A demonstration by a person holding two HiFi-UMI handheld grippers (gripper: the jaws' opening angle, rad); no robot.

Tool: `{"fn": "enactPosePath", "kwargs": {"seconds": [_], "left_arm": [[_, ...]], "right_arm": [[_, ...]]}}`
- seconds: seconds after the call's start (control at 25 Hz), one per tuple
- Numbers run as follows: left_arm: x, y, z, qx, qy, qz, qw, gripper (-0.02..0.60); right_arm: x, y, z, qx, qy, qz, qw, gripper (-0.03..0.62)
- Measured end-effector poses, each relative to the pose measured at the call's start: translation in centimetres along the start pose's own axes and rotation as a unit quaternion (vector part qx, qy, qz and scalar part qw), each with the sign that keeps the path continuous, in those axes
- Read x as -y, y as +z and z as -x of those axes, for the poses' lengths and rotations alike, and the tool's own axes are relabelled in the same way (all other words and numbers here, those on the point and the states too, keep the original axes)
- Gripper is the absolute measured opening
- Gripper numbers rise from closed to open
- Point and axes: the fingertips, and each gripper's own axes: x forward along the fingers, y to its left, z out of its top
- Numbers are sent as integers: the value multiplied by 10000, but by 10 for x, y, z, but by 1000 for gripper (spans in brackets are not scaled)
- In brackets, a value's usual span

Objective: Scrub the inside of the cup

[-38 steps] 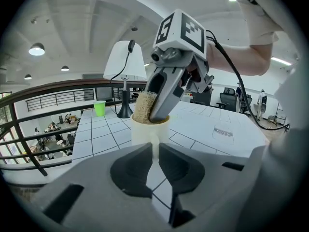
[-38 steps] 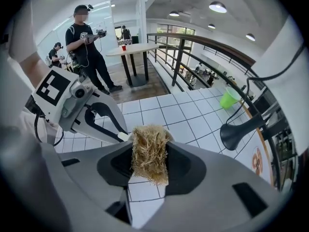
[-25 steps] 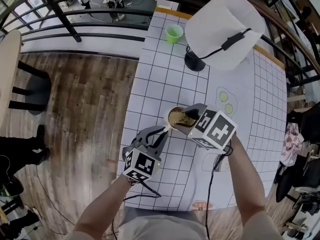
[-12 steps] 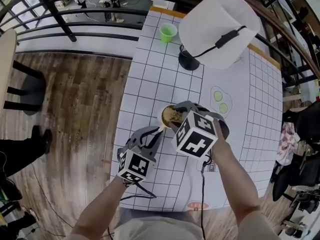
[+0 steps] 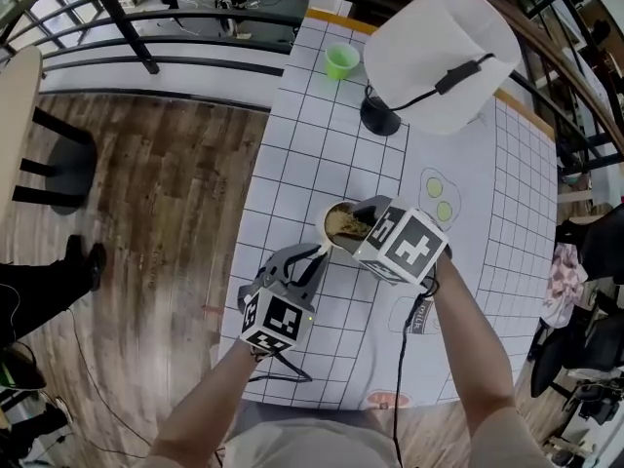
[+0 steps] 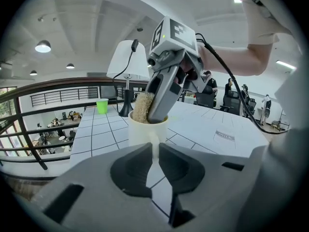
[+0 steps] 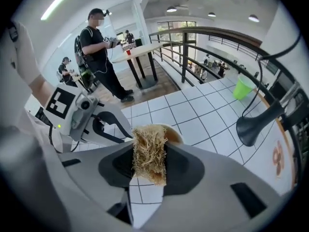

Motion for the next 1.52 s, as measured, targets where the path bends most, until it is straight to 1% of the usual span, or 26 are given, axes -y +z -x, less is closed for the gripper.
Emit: {"fn": "enactPosePath", "kwargs": {"seconds": [0.08, 0.16, 0.2, 0.28, 0.32, 0.4, 0.48, 0.68, 0.76, 0.8, 0.88, 0.92, 0.96, 1.0, 1.08, 1.16, 1.28, 1.36, 1.4, 1.52], "left_arm": [[-2, 0, 0, -41, -9, -48, 10000, 51], [-2, 1, 0, -55, -48, -101, 9999, 51], [-1, 1, -1, -44, -67, -128, 9999, 51], [1, 3, -3, -11, -91, -147, 9998, 51], [1, 3, -3, -6, -91, -146, 9999, 51], [0, 3, -1, -6, -78, -139, 9999, 51], [-1, 3, 0, -3, -65, -159, 9999, 51], [-2, 3, -2, -10, -86, -172, 9998, 51], [-2, 3, -2, -37, -90, -159, 9998, 51], [-3, 3, -1, -59, -84, -153, 9998, 51], [-3, 2, -2, -91, -71, -121, 9999, 51], [-2, 2, -2, -96, -65, -111, 9999, 51], [-2, 2, -2, -98, -59, -120, 9999, 51], [-1, 2, -2, -105, -53, -148, 9998, 51], [0, 2, -1, -138, -44, -245, 9996, 51], [-1, 2, -2, -131, -32, -299, 9995, 51], [-2, 4, -2, -103, -26, -275, 9996, 51], [-3, 3, 0, -106, 5, -256, 9996, 51], [-3, 2, 0, -106, 24, -257, 9996, 51], [-3, 2, -1, -120, 54, -353, 9993, 51]], "right_arm": [[-3, 6, 12, 200, -29, 12, 9998, 126], [-2, 13, 29, 298, -292, 159, 9990, 126], [1, 14, 35, 237, -507, 301, 9980, 127], [7, 12, 38, -69, -904, 713, 9933, 127], [9, 10, 34, -238, -1021, 917, 9903, 127], [9, 8, 22, -504, -1121, 1193, 9852, 130], [10, 5, 10, -622, -1091, 1215, 9846, 133], [13, -3, -10, -686, -884, 917, 9895, 129], [11, -3, -13, -693, -707, 725, 9924, 127], [9, -3, -13, -623, -550, 549, 9950, 127], [5, -1, -6, -301, -210, 152, 9992, 127], [3, 1, 2, -89, -110, 0, 9999, 127], [2, 4, 12, 112, -100, -95, 9998, 127], [2, 7, 22, 270, -191, -117, 9994, 127], [5, 11, 38, 352, -589, 46, 9976, 129], [11, 11, 42, 169, -941, 360, 9948, 130], [13, 10, 29, -275, -1213, 1047, 9867, 135], [11, 6, 12, -554, -1312, 1372, 9803, 137], [11, 3, 3, -627, -1307, 1398, 9795, 137], [13, -6, -9, -662, -1136, 1064, 9856, 133]]}}
